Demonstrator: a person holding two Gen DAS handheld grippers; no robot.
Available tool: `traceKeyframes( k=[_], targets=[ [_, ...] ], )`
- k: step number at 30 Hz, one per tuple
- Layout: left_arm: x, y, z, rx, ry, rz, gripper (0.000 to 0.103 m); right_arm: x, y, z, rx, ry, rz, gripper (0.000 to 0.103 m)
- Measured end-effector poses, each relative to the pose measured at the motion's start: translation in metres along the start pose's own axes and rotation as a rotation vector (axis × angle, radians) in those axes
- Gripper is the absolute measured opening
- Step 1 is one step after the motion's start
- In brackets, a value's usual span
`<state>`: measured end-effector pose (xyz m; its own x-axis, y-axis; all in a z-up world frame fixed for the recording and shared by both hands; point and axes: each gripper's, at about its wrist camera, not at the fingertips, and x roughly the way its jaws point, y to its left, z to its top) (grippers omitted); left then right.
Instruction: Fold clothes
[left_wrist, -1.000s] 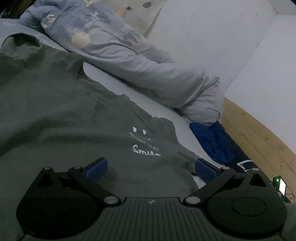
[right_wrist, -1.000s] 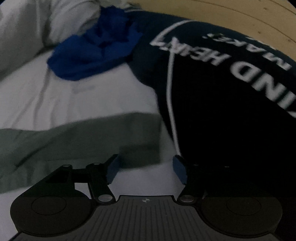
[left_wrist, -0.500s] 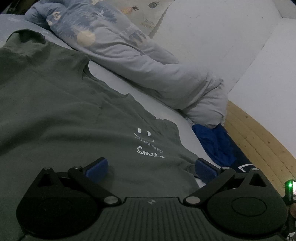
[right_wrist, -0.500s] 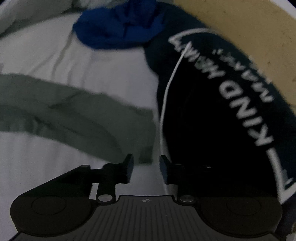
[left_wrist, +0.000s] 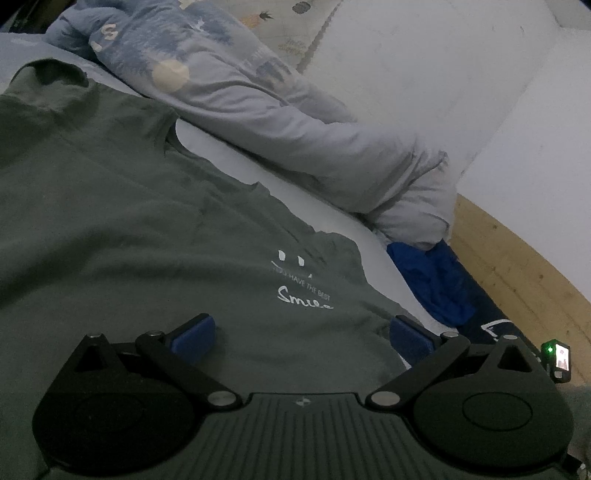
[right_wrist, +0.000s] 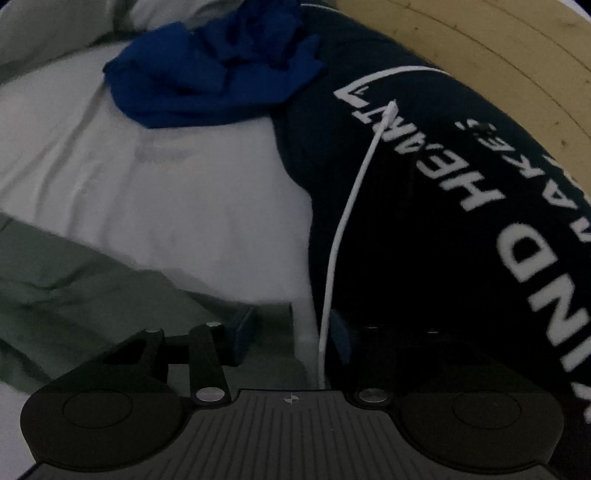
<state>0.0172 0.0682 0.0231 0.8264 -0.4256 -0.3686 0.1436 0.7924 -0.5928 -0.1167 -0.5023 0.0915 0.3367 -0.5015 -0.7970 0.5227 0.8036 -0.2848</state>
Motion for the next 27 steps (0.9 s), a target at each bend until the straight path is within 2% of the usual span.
traceKeyframes(
  k=[1,3,4,6,8,9,11,13,14,15,16,19,23,27],
  targets=[
    [0.0,0.0,0.0,0.002,0.001,-0.001,0.103,0.002,0.0,-0.001,0.001,-0.003,0.003,0.041],
    [-0.001,0.0,0.0,-0.001,0.001,-0.003,0.103,-0.002,0.002,-0.004,-0.01,-0.008,0.038,0.013],
    [-0.001,0.0,0.0,-0.004,0.001,-0.005,0.103,-0.005,0.004,-0.004,-0.023,-0.025,0.015,0.011],
    [-0.002,0.0,0.0,-0.008,0.0,-0.007,0.103,-0.014,0.007,-0.004,-0.049,-0.117,-0.075,0.01],
    [-0.002,0.0,0.0,-0.011,-0.001,-0.006,0.103,-0.017,0.011,-0.003,-0.05,-0.159,-0.11,0.011],
    [-0.003,0.0,0.0,-0.012,-0.001,-0.007,0.103,-0.015,0.014,-0.002,-0.057,-0.152,-0.113,0.012],
    [-0.003,-0.001,0.001,-0.014,-0.001,-0.01,0.103,-0.013,0.017,-0.001,-0.06,-0.142,-0.124,0.02],
    [-0.003,-0.001,0.002,-0.013,0.003,-0.014,0.103,-0.014,0.017,0.0,-0.058,-0.144,-0.141,0.048],
    [-0.003,-0.001,0.002,-0.012,0.003,-0.017,0.103,-0.016,0.015,0.001,-0.055,-0.152,-0.153,0.055],
    [-0.003,-0.001,0.003,-0.012,-0.001,-0.02,0.103,-0.022,0.014,0.001,-0.045,-0.164,-0.153,0.068],
    [-0.004,-0.002,0.004,-0.012,-0.004,-0.022,0.103,-0.03,0.013,0.002,-0.034,-0.171,-0.152,0.073],
    [-0.009,-0.003,0.009,-0.017,-0.023,-0.026,0.103,-0.055,0.011,0.005,-0.014,-0.189,-0.146,0.083],
    [-0.021,-0.004,0.021,-0.034,-0.065,-0.036,0.103,-0.098,0.02,0.014,-0.04,-0.239,-0.129,0.089],
    [-0.042,0.002,0.04,-0.075,-0.132,-0.049,0.103,-0.152,0.048,0.022,-0.069,-0.305,-0.052,0.092]
  ],
)
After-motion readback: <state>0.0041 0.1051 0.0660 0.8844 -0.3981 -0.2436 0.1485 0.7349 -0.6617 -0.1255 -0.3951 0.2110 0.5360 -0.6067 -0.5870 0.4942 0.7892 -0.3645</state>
